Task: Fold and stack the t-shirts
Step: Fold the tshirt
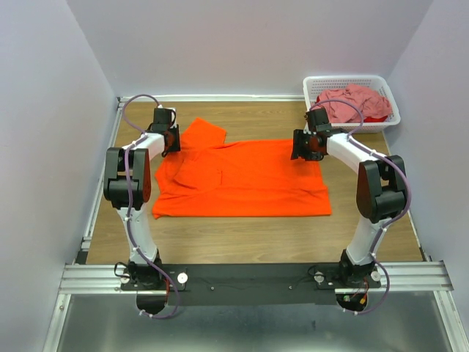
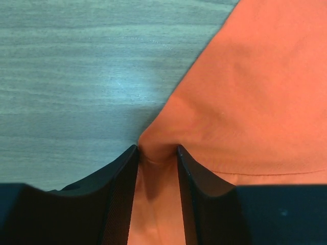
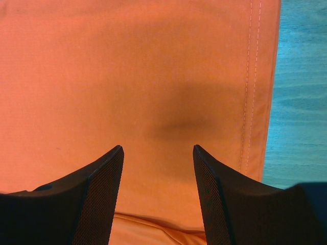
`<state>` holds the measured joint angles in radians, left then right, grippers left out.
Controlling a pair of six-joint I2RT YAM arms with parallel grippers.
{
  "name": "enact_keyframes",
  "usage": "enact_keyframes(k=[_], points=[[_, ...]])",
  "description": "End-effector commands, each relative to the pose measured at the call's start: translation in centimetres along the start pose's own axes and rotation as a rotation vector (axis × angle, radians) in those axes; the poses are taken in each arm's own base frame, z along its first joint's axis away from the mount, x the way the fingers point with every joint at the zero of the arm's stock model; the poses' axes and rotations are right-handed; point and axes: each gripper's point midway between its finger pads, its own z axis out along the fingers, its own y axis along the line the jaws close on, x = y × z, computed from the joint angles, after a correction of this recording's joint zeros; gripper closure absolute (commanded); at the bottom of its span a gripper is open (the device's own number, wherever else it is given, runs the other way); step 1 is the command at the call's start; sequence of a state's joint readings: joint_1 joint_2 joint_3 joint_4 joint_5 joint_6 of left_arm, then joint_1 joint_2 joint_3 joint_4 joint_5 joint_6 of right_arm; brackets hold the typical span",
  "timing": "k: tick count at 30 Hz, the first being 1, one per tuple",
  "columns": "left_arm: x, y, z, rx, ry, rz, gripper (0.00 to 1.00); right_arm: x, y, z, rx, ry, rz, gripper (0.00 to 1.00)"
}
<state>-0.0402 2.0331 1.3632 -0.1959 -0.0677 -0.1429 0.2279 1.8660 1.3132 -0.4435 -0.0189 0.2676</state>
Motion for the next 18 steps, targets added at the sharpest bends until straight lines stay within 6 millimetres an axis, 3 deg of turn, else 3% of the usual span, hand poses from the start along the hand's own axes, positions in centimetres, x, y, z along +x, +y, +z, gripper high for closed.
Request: enact_keyframes(k=[1, 9, 18], points=[[2.4, 1.0, 1.2, -0.045, 0.066, 0.010, 0.56, -0.8, 0.3, -1.1, -0.007, -0.038, -0.018, 0.36], [4.7, 1.9, -0.7, -0.081, 0.106, 0.012, 0.84, -1.5, 0.8, -0.7, -0.016, -0.044, -0.019, 0.36], [6.4, 4.1, -2.9, -0.189, 0.115, 0.002, 0.90, -5.5, 0.8, 0.7, 0.029, -0.109, -0.052, 0.36]])
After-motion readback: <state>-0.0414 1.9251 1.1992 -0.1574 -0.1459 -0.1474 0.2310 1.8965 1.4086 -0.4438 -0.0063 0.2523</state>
